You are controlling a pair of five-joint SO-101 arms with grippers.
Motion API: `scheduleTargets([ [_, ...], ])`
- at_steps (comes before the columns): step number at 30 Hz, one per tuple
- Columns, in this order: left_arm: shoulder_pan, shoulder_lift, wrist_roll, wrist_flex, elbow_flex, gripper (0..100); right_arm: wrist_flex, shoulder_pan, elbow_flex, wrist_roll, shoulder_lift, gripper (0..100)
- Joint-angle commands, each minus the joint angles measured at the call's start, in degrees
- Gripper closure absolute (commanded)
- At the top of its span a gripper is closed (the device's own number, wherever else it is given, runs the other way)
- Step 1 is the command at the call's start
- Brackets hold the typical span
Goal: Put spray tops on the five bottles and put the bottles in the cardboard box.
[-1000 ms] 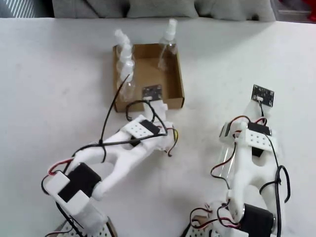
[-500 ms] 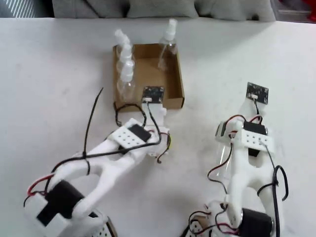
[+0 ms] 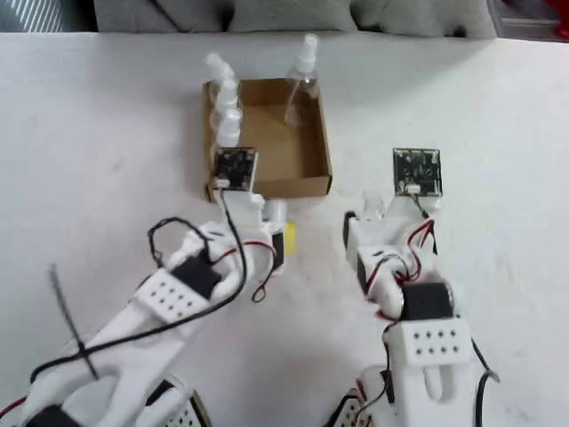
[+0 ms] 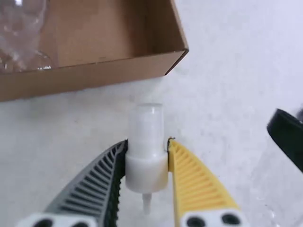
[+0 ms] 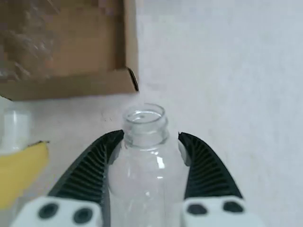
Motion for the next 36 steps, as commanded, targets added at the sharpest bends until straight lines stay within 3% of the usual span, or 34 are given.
scheduleTargets([
  [1, -0.66, -15.43, -2.11, -1.49, 3.16, 98, -16.75, -5.14, 6.24, 0.7, -7.87, 98.3],
  [7, -0.66, -36.79, -9.67, 5.1, 5.89, 98, -29.76, -8.92, 21.19, 0.7, -16.75, 98.3],
  [12, -0.66, -51.12, -13.89, 6.15, 3.87, 98, -30.11, -9.1, 26.81, 0.7, -29.85, 98.3],
  [16, -0.48, -53.32, -14.86, 2.2, -1.05, 98, -27.47, -9.27, 32.35, 0.53, -42.86, 98.3],
  [23, -0.22, -41.01, -14.59, -16.53, -9.85, 98, -27.12, -9.36, 32.97, 0.18, -42.59, 98.3],
  [31, 0.04, -16.31, -14.33, -22.95, -29.63, 98, -26.24, -12.18, 35.52, 0.62, -42.59, 98.3],
  [36, 4.88, -8.04, -14.42, -23.38, -36.13, 98, -25.71, -12.26, 35.52, 0.7, -42.68, 98.3],
])
